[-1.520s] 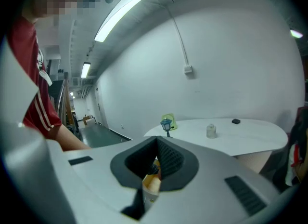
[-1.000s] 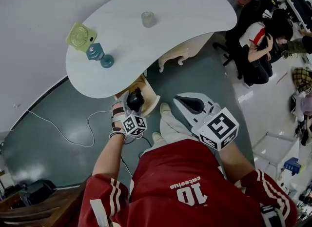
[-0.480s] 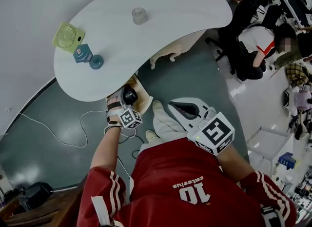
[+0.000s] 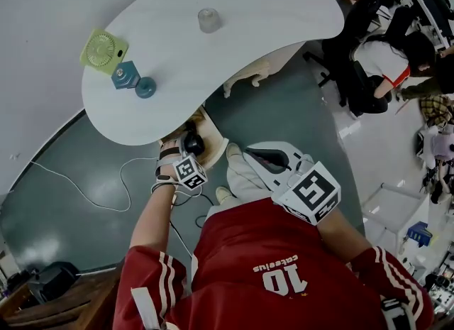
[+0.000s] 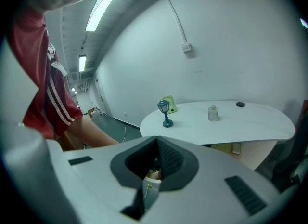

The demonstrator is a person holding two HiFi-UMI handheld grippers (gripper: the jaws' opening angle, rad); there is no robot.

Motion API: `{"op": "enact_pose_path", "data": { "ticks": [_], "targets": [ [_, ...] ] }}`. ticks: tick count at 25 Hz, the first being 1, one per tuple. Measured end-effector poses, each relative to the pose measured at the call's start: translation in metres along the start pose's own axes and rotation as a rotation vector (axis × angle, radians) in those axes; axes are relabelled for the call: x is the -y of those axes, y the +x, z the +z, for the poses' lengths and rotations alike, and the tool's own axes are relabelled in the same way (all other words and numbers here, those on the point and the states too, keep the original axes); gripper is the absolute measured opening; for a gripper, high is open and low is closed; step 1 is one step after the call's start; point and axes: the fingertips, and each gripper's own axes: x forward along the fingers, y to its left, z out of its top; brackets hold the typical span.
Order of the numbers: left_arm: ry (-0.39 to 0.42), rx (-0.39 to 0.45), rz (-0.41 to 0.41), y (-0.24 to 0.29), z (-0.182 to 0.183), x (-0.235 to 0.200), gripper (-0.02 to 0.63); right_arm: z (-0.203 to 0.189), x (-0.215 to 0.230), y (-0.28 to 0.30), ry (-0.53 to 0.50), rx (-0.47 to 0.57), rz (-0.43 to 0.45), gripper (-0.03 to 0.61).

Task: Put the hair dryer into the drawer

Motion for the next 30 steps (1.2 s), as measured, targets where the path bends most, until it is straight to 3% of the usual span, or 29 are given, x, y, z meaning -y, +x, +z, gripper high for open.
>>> {"op": "enact_pose_path", "data": {
  "ticks": [13,15,19,22,25,30],
  "targets": [
    [-0.035,0.041,-0.325,-0.018,-0.001,0.044,0.383,0.000,-0.021,0.012,-0.022,-0.038,0.055,0.006],
    [-0.046,0.040,-0.309,-0.013,0.000,0.039,0.383,-0.002,-0.021,0.014,-0.022,-0.047,0.056,0.006],
    [-0.052,0.000,-0.124,0.010,-0.006,0.021,0.382,-0.003,-0.024,0.017,-0.024,-0.052,0.061,0.006],
    [-0.040,-0.018,-0.066,0.019,-0.004,0.015,0.383,-0.004,-0.021,0.014,-0.019,-0.058,0.056,0.006],
    [-0.037,-0.044,-0.078,0.032,-0.006,0.016,0.385,-0.010,-0.016,0.012,-0.012,-0.074,0.046,0.006],
    [-0.050,-0.112,-0.197,0.055,-0.017,0.027,0.399,-0.013,-0.013,0.011,-0.010,-0.090,0.052,0.006]
  ]
}}
